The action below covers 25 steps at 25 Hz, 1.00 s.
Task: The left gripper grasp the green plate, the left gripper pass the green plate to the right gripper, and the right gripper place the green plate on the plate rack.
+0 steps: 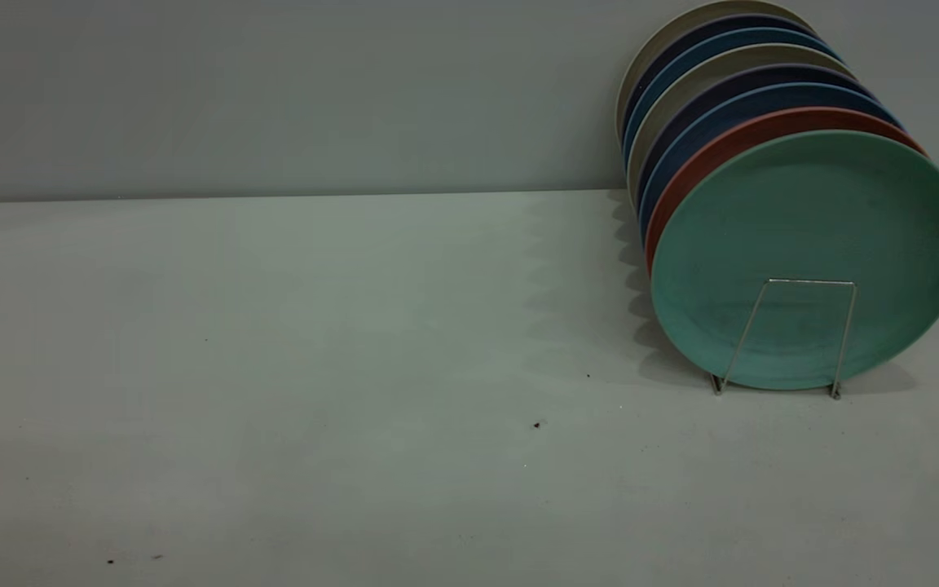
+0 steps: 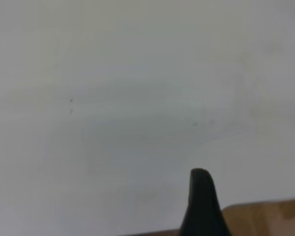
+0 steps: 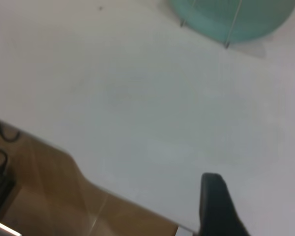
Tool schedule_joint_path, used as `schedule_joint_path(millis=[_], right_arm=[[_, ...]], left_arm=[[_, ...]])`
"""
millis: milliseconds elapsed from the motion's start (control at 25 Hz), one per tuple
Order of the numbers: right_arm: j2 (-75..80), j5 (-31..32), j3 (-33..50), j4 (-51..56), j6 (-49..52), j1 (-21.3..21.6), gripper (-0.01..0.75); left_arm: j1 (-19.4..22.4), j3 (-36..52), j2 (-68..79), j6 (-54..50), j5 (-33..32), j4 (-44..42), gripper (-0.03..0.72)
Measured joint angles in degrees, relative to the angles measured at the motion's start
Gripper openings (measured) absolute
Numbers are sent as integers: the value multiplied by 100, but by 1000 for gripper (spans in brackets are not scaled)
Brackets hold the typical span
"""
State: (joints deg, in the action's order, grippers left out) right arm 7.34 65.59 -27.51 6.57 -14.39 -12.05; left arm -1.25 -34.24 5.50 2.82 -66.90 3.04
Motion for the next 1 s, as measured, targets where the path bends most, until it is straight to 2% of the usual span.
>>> schedule_joint_path(millis=[400, 1000], right_arm=[[-185, -4, 0, -50, 123, 0, 426], [-185, -25, 0, -192, 375, -5, 426]], left_arm=[[0, 613, 0, 201, 157, 20, 549], [0, 633, 0, 211, 191, 57, 549]])
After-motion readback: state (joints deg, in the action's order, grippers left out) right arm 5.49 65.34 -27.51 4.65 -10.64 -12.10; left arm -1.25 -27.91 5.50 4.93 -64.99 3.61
